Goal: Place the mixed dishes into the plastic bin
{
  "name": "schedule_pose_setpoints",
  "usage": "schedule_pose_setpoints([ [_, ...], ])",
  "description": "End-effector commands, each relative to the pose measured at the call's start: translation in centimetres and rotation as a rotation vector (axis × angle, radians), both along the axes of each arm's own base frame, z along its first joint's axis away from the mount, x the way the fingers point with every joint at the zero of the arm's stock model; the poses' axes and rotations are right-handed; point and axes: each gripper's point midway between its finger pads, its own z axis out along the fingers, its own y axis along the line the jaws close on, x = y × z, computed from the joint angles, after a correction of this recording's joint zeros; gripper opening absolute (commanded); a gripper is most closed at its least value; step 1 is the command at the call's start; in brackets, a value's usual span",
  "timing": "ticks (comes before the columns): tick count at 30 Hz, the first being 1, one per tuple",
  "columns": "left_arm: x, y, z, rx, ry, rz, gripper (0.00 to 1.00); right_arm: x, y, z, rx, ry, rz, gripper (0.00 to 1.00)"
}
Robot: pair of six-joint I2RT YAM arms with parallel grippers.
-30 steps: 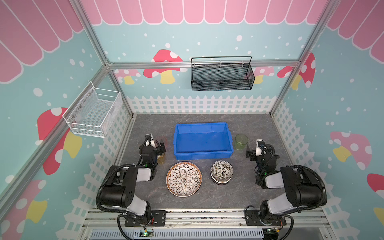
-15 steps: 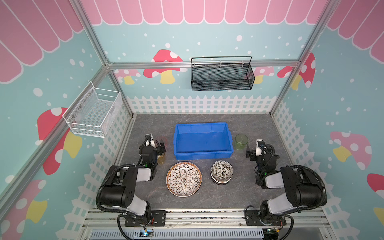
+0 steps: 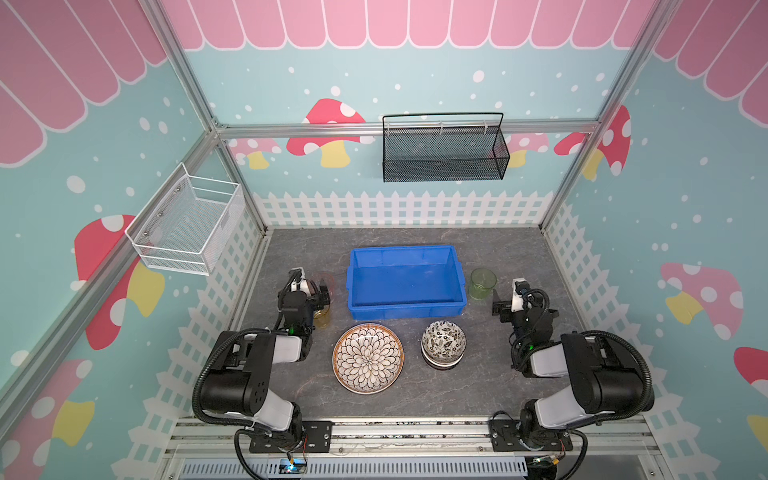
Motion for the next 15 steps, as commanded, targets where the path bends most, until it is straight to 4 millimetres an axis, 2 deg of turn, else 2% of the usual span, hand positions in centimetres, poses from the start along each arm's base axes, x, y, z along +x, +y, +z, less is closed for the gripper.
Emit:
schedule_pose_setpoints([
  [1,0.30,-0.05,0.03,0.008,0.008,-0.010,1.00,0.23,0.05,1.07,-0.001,-0.039,-0.002,0.98],
  [15,0.23,-0.06,0.12,0.008,0.004,-0.011,1.00,0.17,0.04,1.11,0.001,-0.041,-0.002,0.98],
])
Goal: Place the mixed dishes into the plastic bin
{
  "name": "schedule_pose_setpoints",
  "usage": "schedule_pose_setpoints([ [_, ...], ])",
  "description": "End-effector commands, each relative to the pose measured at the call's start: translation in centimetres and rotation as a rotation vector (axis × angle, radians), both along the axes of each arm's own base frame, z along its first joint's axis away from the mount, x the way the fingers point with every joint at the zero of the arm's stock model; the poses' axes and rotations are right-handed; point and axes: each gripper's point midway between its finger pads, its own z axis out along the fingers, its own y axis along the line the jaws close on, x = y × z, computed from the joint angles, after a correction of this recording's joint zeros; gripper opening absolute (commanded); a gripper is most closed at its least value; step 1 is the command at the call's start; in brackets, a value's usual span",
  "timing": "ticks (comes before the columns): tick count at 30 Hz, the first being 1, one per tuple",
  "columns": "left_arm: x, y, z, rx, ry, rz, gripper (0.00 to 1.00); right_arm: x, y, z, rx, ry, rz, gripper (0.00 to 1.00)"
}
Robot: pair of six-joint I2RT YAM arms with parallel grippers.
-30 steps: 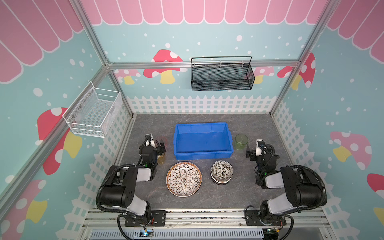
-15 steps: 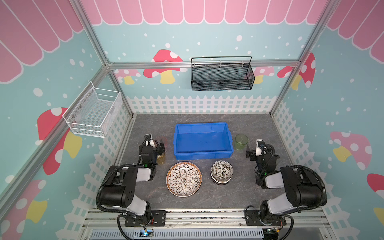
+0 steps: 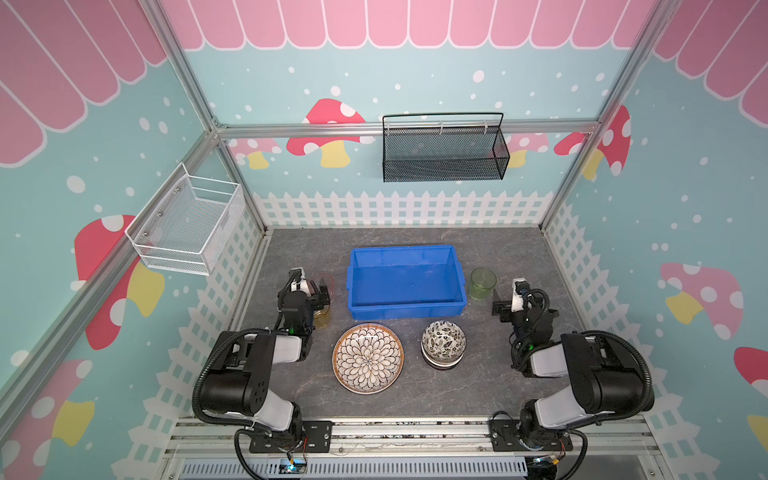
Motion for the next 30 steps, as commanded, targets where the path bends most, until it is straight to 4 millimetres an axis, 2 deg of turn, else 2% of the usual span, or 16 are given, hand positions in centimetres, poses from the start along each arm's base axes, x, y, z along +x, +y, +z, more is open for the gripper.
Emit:
schedule_pose_setpoints([
  [1,0.2,0.0,0.1,0.008,0.004,-0.009,1.00,0.1,0.1,1.1,-0.002,-0.042,0.001,0.98],
  [6,-0.1,0.8,1.9,0.004,0.013,0.043,1.00,0.2,0.2,1.2,-0.002,-0.042,0.011,0.98],
  [8,-0.3,0.4,3.3,0.009,0.013,0.020,1.00,0.3,0.3,1.4,-0.002,-0.048,0.013,0.98],
  [11,-1.5,0.4,6.8,-0.011,-0.049,0.022,1.00,0.7,0.6,2.3,-0.004,-0.037,0.033,0.98],
  [16,-4.9,1.2,13.9,-0.141,-0.184,0.080,1.00,1.4,1.0,4.7,0.014,-0.009,0.059,0.98],
  [21,-7.7,1.1,17.7,-0.239,-0.145,0.091,1.00,1.9,2.3,9.7,0.155,-0.083,0.116,0.98],
  [25,-8.1,0.6,19.1,-0.245,-0.102,0.062,1.00,3.6,3.5,13.0,0.283,-0.025,0.162,0.98],
  [30,-6.0,-0.7,16.6,-0.278,0.013,0.015,1.00,4.2,5.4,15.1,0.302,0.049,0.130,0.98],
])
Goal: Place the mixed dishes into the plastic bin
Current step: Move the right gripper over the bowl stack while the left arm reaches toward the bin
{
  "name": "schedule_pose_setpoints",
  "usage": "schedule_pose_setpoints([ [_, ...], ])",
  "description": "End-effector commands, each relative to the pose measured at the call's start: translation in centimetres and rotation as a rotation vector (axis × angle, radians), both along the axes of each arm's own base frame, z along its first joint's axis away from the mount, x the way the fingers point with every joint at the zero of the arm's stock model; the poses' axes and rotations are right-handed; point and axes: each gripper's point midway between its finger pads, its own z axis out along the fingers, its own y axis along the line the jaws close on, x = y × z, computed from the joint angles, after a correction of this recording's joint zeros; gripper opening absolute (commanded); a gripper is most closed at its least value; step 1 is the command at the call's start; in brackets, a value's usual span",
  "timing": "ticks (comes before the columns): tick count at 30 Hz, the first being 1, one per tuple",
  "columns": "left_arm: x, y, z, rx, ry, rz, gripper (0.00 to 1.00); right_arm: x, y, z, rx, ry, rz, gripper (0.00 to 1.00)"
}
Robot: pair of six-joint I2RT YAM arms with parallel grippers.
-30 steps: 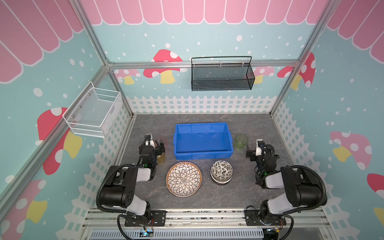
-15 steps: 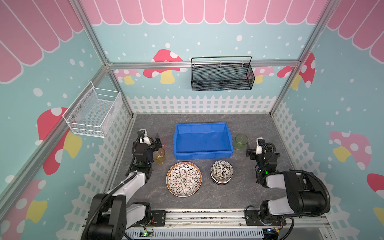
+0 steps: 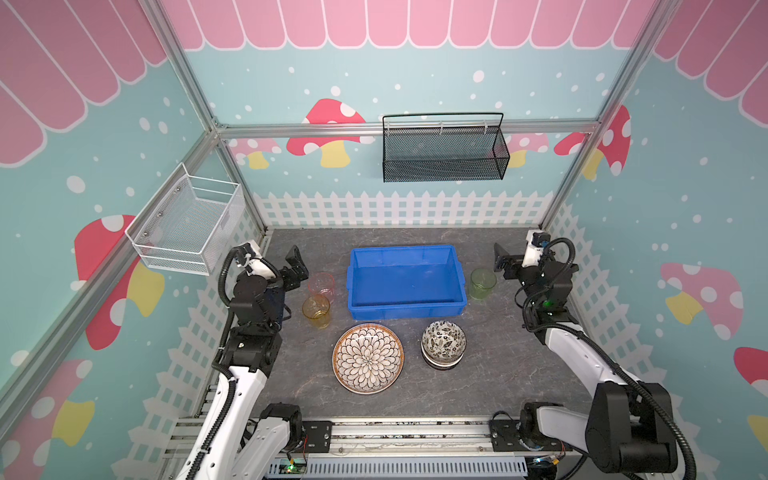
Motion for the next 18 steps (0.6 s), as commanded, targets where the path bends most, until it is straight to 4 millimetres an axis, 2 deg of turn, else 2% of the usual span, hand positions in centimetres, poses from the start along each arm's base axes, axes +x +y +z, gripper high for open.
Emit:
schedule_pose_setpoints([
  [1,1.1,-1.2,-4.9,-0.049,0.206,-0.059,0.99,-0.7,1.8,-1.5,0.028,0.160,-0.017,0.98],
  [5,2.2,-1.5,-6.2,-0.043,0.278,-0.077,1.00,-1.6,3.7,-0.5,0.004,0.183,-0.061,0.98],
  [8,2.3,-1.5,-6.5,-0.044,0.294,-0.072,1.00,-1.6,4.1,-0.4,0.006,0.267,-0.098,0.98],
  [14,1.7,-0.9,-6.4,-0.030,0.285,-0.034,0.99,-2.0,6.3,-0.6,0.041,0.389,-0.029,0.97],
  [18,1.3,-0.6,-6.5,-0.028,0.290,-0.009,1.00,-2.3,7.8,-1.3,0.004,0.493,0.032,0.97],
])
